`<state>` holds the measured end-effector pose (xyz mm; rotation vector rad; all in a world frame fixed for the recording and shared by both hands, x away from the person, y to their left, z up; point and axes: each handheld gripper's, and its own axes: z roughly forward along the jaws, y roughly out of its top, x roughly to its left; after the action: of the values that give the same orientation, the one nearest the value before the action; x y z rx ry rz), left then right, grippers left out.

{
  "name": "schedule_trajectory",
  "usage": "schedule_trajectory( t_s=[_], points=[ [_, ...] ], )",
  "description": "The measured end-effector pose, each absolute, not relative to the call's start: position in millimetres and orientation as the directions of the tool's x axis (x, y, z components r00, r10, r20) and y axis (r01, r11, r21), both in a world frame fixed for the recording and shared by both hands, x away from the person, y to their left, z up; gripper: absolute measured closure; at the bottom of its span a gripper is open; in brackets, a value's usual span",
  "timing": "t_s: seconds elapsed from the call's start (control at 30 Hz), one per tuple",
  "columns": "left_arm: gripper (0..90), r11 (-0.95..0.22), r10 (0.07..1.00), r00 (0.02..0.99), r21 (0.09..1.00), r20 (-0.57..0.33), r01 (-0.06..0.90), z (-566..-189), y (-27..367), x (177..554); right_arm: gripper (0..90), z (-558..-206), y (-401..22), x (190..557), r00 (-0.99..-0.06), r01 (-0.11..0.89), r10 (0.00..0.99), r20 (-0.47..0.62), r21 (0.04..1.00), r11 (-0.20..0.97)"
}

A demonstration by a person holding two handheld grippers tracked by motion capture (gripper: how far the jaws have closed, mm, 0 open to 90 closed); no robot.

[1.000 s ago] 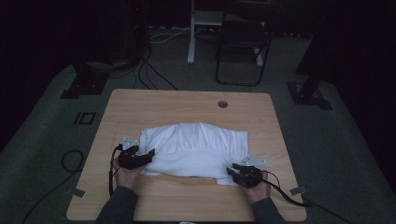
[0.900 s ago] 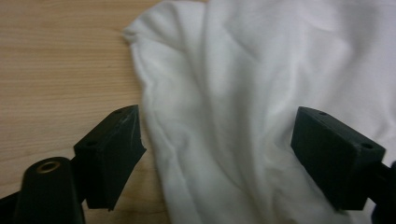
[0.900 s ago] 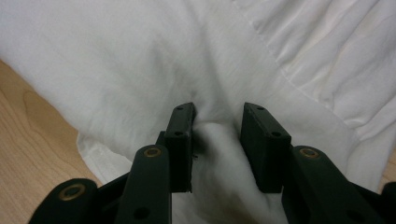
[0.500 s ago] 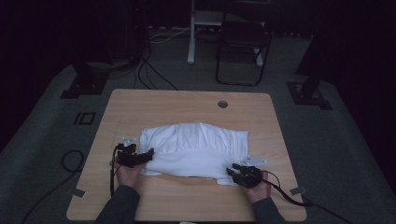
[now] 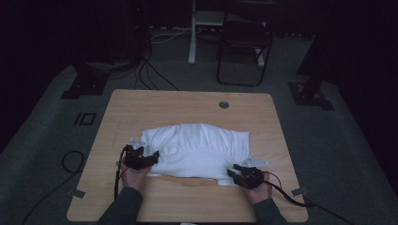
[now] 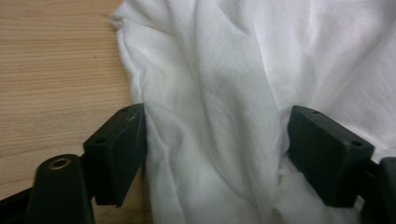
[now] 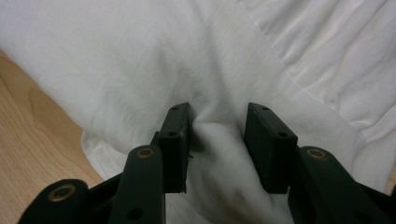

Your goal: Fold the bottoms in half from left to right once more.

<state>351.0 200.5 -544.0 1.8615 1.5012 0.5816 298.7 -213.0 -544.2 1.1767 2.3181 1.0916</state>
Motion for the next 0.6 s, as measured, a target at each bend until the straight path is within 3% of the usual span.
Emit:
schedule_trajectory(
  t_s=[0.13,0.33,0.6],
  points=[
    [40.8,-0.144,0.962,0.267,0.73,-0.055,0.669,-542.0,197.0,348.1,58.4,-544.1,-211.8,298.1,-0.609,0.545,0.792,0.048,0.751,0.373],
    [77.8,-0.115,0.947,0.296,0.725,-0.127,0.679,-540.3,196.1,346.8,57.0,-541.9,-209.9,298.7,-0.609,0.552,0.792,0.05,0.743,0.378],
    [81.9,-0.01,0.916,0.326,0.796,-0.236,0.605,-513.6,212.8,337.0,63.1,-498.8,-187.3,306.8,-0.635,0.439,0.772,0.022,0.833,0.337]
  ],
)
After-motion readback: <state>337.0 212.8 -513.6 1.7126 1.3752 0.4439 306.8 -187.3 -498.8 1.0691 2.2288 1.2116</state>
